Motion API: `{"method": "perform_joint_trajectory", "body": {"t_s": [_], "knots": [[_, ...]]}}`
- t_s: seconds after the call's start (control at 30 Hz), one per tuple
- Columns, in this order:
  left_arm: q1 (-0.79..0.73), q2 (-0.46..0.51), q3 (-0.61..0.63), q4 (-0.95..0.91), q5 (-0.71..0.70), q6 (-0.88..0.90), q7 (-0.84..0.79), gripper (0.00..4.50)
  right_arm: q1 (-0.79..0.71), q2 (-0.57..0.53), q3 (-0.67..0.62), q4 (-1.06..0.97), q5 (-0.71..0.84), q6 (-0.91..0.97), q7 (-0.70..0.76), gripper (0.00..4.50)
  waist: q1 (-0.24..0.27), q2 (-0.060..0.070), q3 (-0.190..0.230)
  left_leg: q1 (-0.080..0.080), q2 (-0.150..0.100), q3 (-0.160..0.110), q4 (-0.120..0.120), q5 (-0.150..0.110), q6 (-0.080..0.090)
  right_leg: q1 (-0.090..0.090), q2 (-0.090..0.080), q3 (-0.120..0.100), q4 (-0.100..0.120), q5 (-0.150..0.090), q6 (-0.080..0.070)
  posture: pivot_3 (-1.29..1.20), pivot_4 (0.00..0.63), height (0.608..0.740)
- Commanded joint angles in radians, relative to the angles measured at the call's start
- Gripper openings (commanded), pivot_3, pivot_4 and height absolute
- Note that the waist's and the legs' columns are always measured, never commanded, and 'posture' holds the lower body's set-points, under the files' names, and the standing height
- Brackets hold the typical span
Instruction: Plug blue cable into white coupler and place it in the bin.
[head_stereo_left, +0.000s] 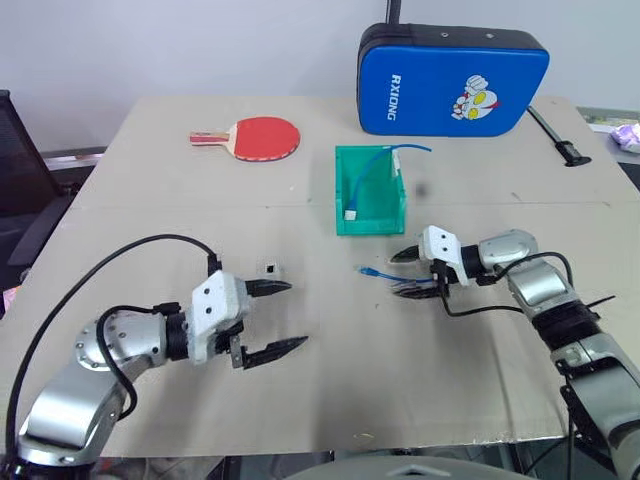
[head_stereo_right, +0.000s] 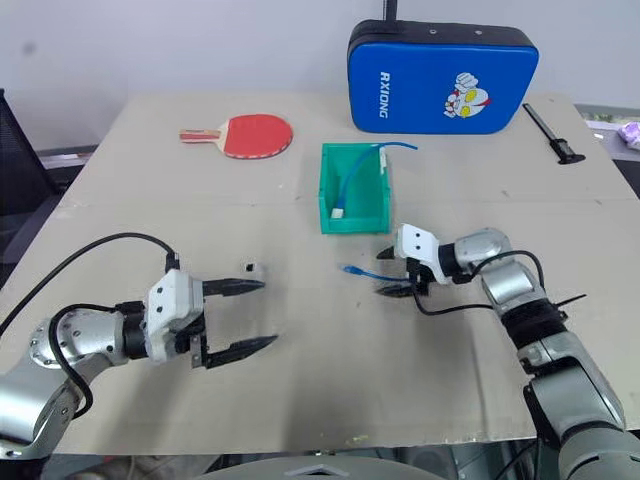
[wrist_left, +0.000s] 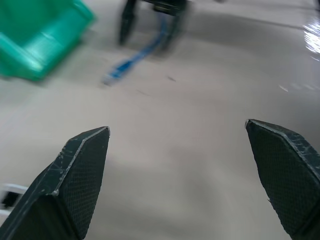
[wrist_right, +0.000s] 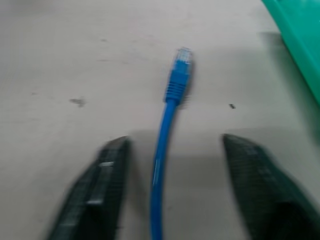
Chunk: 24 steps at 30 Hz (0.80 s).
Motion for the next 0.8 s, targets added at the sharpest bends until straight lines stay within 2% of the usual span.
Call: {"method": "perform_joint_trajectory", "body": {"t_s": [0.03, 0.23, 0.4, 0.53, 0.67, 0.8], "knots": [[-0.107, -0.01, -0.05, 0.031, 0.014, 0.046, 0.041, 4.5, 0.071, -0.062, -0.093, -0.174, 0.086, 0.076, 0.002, 4.39, 0.001, 0.0, 0.0, 0.0, 0.0, 0.0, 0.0, 0.0, 0.0, 0.0, 0.0, 0.0, 0.0, 0.0, 0.0, 0.0, 0.15, 0.728], [-0.434, -0.004, -0.283, 0.25, 0.172, 0.021, -0.06, 4.5, 0.332, -0.17, -0.225, -0.473, 0.251, 0.273, -0.03, 4.39, 0.0, 0.0, 0.0, 0.001, -0.002, -0.001, 0.0, 0.0, 0.0, 0.001, 0.001, -0.001, 0.001, 0.0, 0.0, 0.0, 0.15, 0.728], [-0.668, -0.049, -0.438, 0.48, 0.295, -0.072, -0.185, 4.5, 0.484, -0.176, -0.326, -0.634, 0.363, 0.382, -0.114, 4.39, -0.002, -0.001, 0.0, 0.001, -0.003, 0.0, 0.001, 0.0, 0.0, 0.001, 0.004, 0.001, 0.0, 0.0, 0.0, 0.0, 0.15, 0.728], [-0.853, -0.14, -0.556, 0.737, 0.406, -0.214, -0.293, 4.5, 0.683, -0.133, -0.421, -0.748, 0.369, 0.32, -0.208, 4.39, 0.007, -0.002, -0.001, 0.0, -0.003, 0.0, 0.001, 0.0, 0.0, 0.001, 0.004, 0.0, 0.0, 0.0, 0.0, 0.0, 0.15, 0.728], [-0.943, -0.217, -0.589, 0.937, 0.47, -0.323, -0.321, 4.5, 0.776, -0.091, -0.466, -0.809, 0.395, 0.27, -0.247, 4.39, -0.004, -0.002, 0.0, -0.001, -0.004, 0.0, 0.002, 0.0, 0.0, 0.0, 0.004, 0.001, 0.0, 0.0, 0.001, 0.0, 0.15, 0.728], [-0.99, -0.282, -0.602, 1.055, 0.503, -0.401, -0.355, 4.5, 0.804, -0.077, -0.481, -0.839, 0.406, 0.273, -0.295, 4.39, -0.004, -0.004, 0.0, -0.001, -0.004, 0.0, 0.003, 0.0, 0.001, 0.0, 0.004, 0.003, 0.0, 0.0, 0.001, 0.0, 0.15, 0.728]]}}
